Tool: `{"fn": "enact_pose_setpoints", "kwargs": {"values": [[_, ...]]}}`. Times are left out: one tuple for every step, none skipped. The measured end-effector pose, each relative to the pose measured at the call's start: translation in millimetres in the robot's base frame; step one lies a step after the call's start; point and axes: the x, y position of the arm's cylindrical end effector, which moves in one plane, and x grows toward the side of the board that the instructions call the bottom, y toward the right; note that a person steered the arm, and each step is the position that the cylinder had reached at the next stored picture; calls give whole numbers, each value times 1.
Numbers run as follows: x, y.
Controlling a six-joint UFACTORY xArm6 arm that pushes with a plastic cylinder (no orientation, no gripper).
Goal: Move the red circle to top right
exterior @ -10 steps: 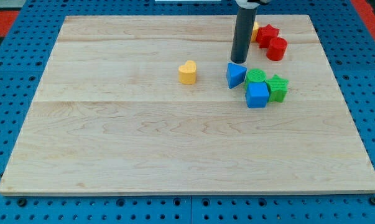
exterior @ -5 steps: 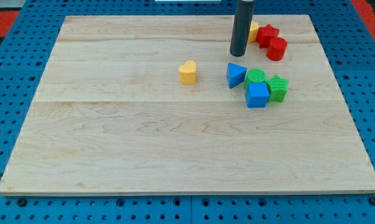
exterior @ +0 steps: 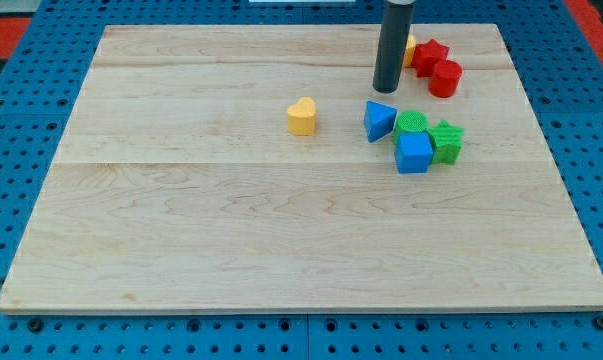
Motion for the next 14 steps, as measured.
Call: {"fn": "enact_pose_setpoints", "kwargs": {"values": [[0,0],[1,23],[1,57],[1,79],[18,79],[27,102],[-1,127],[-27,113],[-39,81],[-43,73],[-48,68],[-56,61],[-61,61],[-76,61]]}}
